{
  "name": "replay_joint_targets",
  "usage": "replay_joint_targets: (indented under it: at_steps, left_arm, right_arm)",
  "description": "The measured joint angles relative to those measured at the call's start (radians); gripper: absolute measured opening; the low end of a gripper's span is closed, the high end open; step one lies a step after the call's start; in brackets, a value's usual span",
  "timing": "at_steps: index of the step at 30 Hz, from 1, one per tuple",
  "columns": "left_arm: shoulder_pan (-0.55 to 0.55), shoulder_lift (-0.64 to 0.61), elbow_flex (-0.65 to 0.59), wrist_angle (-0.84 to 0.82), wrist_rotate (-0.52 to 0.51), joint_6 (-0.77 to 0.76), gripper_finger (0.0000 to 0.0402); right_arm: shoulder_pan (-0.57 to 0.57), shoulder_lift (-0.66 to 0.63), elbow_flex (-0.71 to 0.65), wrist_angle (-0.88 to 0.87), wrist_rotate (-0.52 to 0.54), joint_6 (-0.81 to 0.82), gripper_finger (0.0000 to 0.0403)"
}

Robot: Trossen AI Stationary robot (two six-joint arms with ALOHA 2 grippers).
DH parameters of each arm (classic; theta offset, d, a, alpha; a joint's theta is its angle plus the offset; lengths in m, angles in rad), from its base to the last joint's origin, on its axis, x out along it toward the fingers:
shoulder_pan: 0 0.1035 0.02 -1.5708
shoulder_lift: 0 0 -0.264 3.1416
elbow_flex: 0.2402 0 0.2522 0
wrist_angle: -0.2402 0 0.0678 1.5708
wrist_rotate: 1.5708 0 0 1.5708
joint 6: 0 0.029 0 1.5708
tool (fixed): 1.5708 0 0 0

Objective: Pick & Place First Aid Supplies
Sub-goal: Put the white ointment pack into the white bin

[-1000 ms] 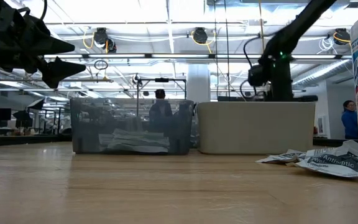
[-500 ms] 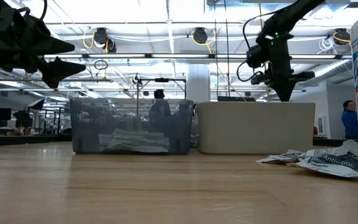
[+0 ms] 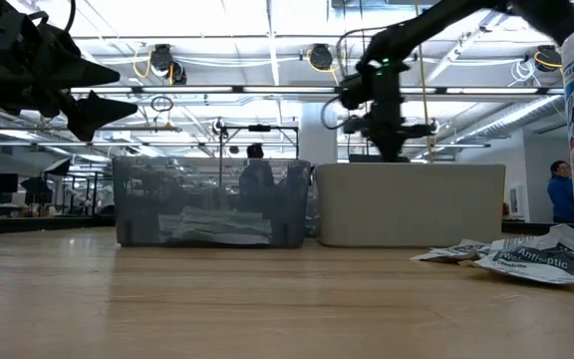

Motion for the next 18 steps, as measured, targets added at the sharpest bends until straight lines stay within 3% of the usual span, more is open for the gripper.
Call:
replay_joint_targets:
  at_steps: [11, 18]
  left_arm:
    - [0.0, 0.0, 0.0, 0.0, 0.0, 0.0, 0.031]
    - [0.0, 0.0, 0.0, 0.0, 0.0, 0.0, 0.031]
  right_arm:
    - [0.112, 0.266, 0.367, -0.068, -0.057, -0.059, 0.0]
    - [0.157, 0.347, 0.46, -0.067, -0.08, -0.09, 0.0]
